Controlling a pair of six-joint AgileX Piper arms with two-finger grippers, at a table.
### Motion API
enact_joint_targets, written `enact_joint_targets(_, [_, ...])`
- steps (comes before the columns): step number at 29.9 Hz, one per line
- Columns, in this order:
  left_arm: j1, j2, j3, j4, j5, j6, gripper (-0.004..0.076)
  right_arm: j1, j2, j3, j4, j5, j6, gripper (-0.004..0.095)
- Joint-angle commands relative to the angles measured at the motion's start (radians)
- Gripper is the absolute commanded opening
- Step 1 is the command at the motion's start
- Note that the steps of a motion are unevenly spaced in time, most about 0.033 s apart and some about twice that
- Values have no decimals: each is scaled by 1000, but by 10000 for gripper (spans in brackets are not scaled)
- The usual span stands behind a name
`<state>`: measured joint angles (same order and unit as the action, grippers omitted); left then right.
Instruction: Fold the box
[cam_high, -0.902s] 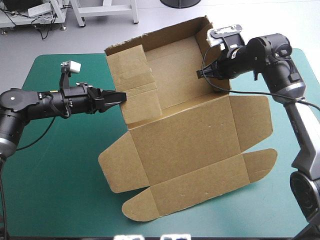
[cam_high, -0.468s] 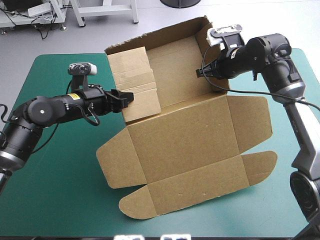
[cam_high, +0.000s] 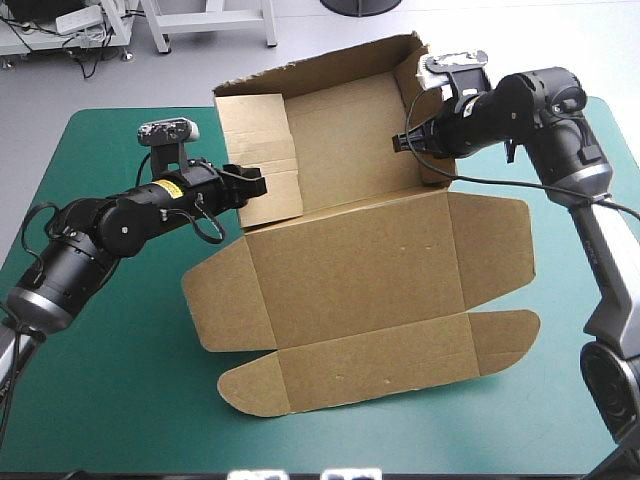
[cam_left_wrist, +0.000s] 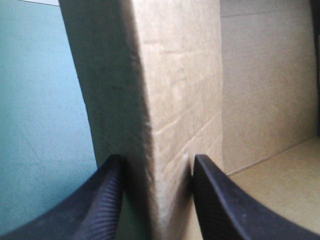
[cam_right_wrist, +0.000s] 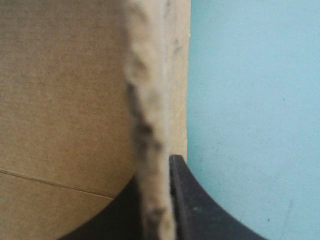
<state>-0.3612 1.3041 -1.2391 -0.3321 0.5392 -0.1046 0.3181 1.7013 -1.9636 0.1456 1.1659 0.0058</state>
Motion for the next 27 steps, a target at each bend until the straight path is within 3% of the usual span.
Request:
enact_joint_targets(1, [-13, 4, -30, -42, -83, -13, 278, 26, -38, -29, 159, -49, 15, -18])
enact_joint_targets(6, [-13, 43, -30, -40, -86, -13, 151, 98, -11, -29, 94, -54, 43, -18])
enact_joint_targets(9, [-13, 49, -30, -40, -85, -7, -9, 136, 11, -29, 32, -45, 61, -18])
enact_joint_targets(17, [-9, 63, -30, -6, 8, 26, -9, 164, 111, -29, -42, 92, 108, -18])
enact_joint_targets(23, [-7, 151, -30, 9, 161, 23, -9, 166, 151, -23, -41, 92, 151, -18])
enact_joint_targets(27, [-7, 221, -30, -9, 215, 23, -9, 166, 157, 14, -102, 92, 177, -18])
